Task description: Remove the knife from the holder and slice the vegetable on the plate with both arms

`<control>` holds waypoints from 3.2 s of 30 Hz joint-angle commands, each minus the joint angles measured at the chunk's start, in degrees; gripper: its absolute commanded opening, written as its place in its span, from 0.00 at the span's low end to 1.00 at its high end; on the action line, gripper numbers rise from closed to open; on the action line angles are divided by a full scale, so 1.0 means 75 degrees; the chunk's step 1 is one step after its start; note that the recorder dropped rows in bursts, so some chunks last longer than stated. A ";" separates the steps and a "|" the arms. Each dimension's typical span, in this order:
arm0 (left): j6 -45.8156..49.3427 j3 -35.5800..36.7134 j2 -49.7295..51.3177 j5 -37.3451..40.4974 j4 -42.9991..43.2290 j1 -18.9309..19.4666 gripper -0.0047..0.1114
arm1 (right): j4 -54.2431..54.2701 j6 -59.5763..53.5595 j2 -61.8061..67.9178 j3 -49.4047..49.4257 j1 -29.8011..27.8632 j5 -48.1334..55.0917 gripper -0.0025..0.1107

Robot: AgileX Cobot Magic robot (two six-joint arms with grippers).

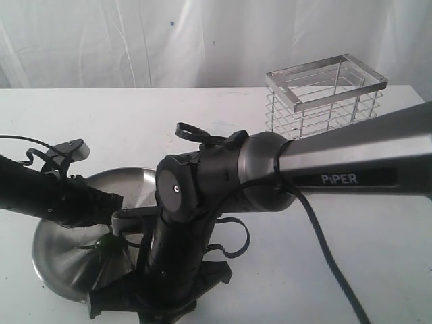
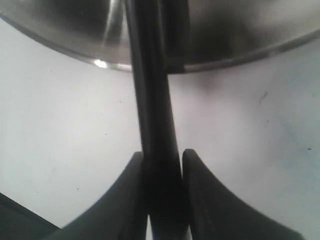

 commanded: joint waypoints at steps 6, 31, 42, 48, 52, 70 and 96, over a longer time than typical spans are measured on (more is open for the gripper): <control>0.0024 -0.0436 -0.0547 0.0731 0.0464 -0.0039 0.04 | -0.0251 0.0255 -0.0012 0.0106 -0.0009 0.0066 0.02; 0.1178 -0.0014 -0.0131 0.0783 -0.0850 -0.0039 0.04 | -0.0247 0.0255 -0.0012 0.0106 -0.0009 -0.0141 0.02; 0.1403 -0.0014 0.0608 0.0847 -0.0897 -0.0039 0.04 | -0.0247 0.0201 -0.0012 0.0106 -0.0009 0.0100 0.02; 0.1403 -0.0014 0.0659 0.0862 -0.0897 -0.0039 0.04 | -0.0155 0.0228 -0.0012 0.0106 -0.0009 0.0482 0.02; 0.1403 -0.0014 0.0659 0.0862 -0.0897 -0.0039 0.04 | 0.0031 0.0228 -0.0012 0.0106 -0.0009 0.0729 0.02; 0.1403 -0.0014 0.0275 0.1181 -0.1202 -0.0039 0.04 | -0.0130 0.0228 0.0229 0.0106 -0.0095 0.0541 0.02; 0.1790 -0.0014 -0.0318 0.2554 -0.1537 -0.0044 0.04 | -0.0015 0.0211 0.0155 0.0106 0.0077 0.0803 0.02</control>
